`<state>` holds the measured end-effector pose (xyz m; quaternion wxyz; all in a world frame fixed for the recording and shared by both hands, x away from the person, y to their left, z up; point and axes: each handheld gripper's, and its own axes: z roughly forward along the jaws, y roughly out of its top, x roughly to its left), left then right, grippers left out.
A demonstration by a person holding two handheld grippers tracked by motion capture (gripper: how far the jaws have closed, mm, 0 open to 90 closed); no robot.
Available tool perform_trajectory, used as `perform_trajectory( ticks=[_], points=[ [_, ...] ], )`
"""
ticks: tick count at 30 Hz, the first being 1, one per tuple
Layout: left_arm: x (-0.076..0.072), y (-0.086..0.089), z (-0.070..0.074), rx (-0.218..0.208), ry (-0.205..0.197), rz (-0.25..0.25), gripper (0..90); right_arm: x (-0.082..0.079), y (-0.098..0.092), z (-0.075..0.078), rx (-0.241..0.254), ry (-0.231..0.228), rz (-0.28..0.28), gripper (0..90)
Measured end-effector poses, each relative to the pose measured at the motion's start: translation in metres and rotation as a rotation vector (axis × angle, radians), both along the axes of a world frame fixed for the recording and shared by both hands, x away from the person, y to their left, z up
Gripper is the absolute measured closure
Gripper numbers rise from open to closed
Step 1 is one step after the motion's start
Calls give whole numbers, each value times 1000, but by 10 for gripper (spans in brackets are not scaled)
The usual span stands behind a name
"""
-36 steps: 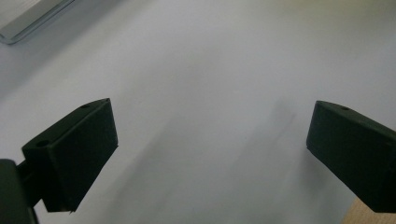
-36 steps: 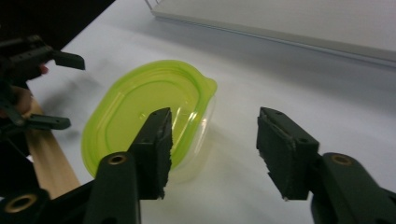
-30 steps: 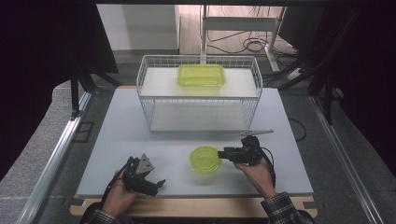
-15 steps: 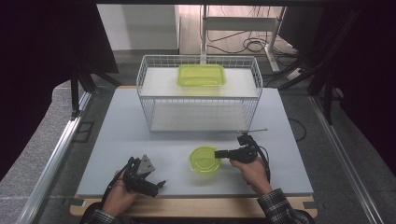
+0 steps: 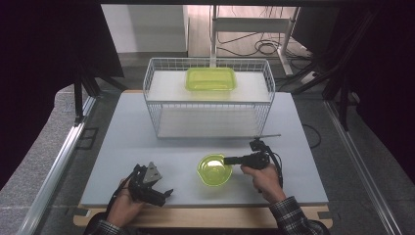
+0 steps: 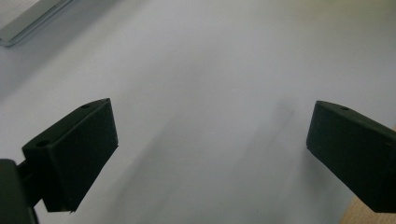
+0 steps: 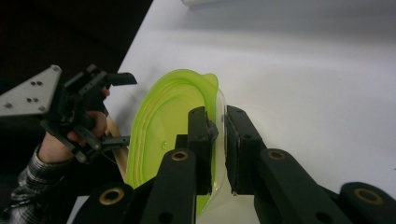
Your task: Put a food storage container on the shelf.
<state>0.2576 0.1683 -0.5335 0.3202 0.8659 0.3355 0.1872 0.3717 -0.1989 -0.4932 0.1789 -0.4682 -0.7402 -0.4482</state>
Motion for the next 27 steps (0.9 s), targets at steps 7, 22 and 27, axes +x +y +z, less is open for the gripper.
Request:
perform_trajectory(
  ticks=[7, 22, 27],
  points=[
    [0, 1, 1, -15, -1, 8, 17, 2, -4, 9, 39, -8, -14, 813],
    [1, 5, 4, -84, 6, 16, 12, 7, -8, 30, 82, -37, -27, 813],
    [1, 6, 4, -85, 6, 17, 12, 9, -8, 35, 96, -40, -35, 813]
  ],
)
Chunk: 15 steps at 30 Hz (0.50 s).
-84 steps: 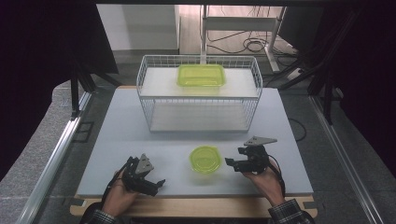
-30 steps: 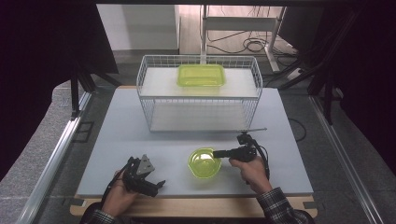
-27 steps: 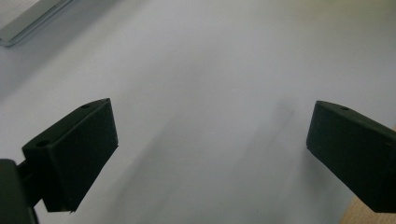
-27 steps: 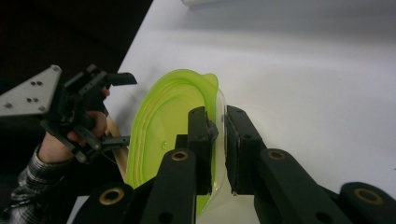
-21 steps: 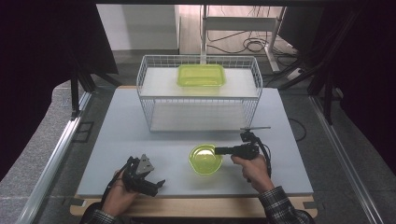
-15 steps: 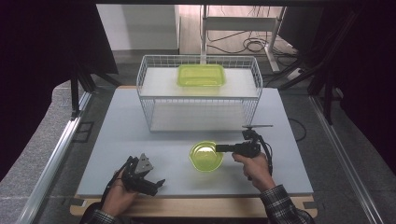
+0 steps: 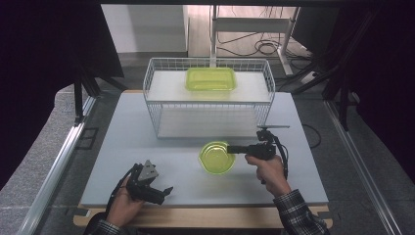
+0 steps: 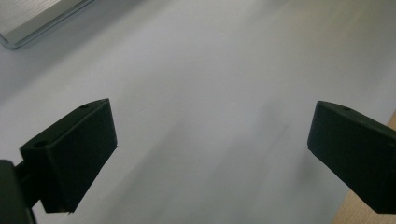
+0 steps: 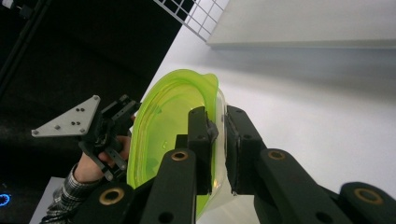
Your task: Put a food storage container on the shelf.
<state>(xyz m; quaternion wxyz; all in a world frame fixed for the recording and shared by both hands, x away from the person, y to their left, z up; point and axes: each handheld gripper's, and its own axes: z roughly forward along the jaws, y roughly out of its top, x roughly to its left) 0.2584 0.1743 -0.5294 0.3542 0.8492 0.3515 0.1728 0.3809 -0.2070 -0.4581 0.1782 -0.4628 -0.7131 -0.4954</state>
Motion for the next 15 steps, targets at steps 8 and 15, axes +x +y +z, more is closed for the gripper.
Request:
perform_trajectory(
  ticks=[8, 15],
  points=[
    [0, 1, 1, -4, -5, 5, 10, 4, -1, 10, 21, -6, -9, 813],
    [0, 1, 1, -8, -5, 7, 7, 7, -3, 26, 35, -29, -15, 813]
  ],
)
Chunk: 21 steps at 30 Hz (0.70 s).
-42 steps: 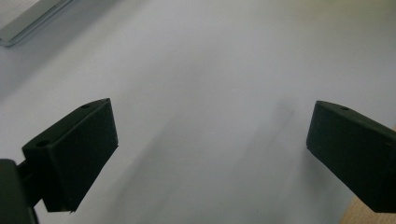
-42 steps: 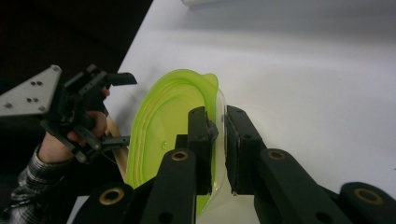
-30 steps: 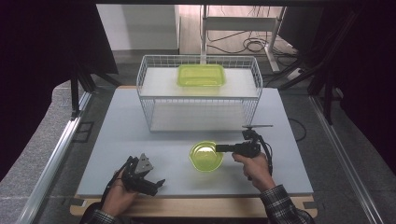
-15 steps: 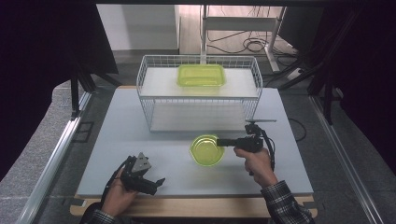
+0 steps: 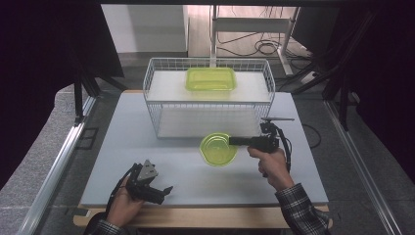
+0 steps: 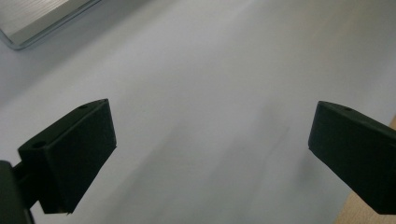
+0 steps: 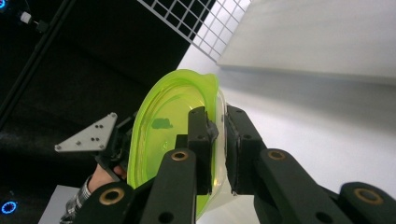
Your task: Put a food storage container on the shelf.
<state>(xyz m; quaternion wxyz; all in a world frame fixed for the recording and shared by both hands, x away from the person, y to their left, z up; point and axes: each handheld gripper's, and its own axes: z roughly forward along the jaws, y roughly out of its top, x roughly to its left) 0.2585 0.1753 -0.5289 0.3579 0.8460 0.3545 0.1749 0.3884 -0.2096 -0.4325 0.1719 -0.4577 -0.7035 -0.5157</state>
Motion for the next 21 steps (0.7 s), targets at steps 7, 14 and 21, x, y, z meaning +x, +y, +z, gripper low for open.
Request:
perform_trajectory(
  ticks=[7, 14, 21],
  points=[
    [0, 0, 0, 2, -1, 1, 6, 5, -1, 17, 21, -22, -9, 813],
    [0, 2, 1, -6, -4, 9, 1, 11, -3, 40, 32, -49, -21, 813],
    [1, 4, 1, -19, -8, 19, 0, 17, -5, 64, 38, -85, -43, 813]
  ],
)
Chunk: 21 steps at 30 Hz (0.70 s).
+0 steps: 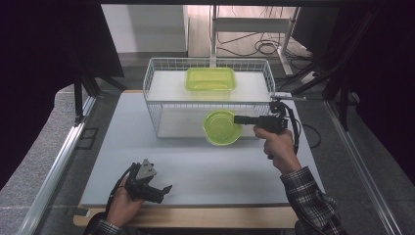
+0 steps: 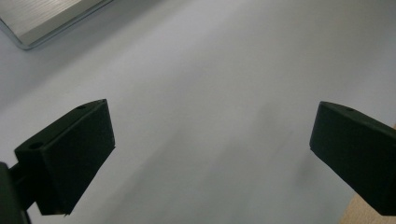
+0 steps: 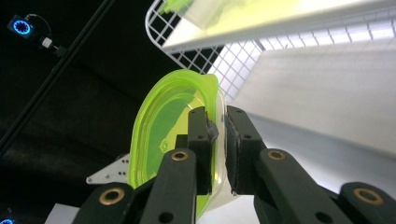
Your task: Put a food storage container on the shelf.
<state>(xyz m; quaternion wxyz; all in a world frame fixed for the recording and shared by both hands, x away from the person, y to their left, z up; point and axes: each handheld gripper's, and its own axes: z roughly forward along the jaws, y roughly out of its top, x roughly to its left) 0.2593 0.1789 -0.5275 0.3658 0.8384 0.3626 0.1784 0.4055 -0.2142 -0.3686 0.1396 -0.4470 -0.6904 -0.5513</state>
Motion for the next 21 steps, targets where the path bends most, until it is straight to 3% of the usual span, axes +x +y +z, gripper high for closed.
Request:
perform_trajectory(
  ticks=[14, 21],
  points=[
    [0, 0, 0, -3, 1, 4, 0, 12, 5, 42, 22, -57, -35, 813],
    [0, 0, 0, -30, 16, 8, 0, 20, 12, 60, 16, -88, -48, 813]
  ],
)
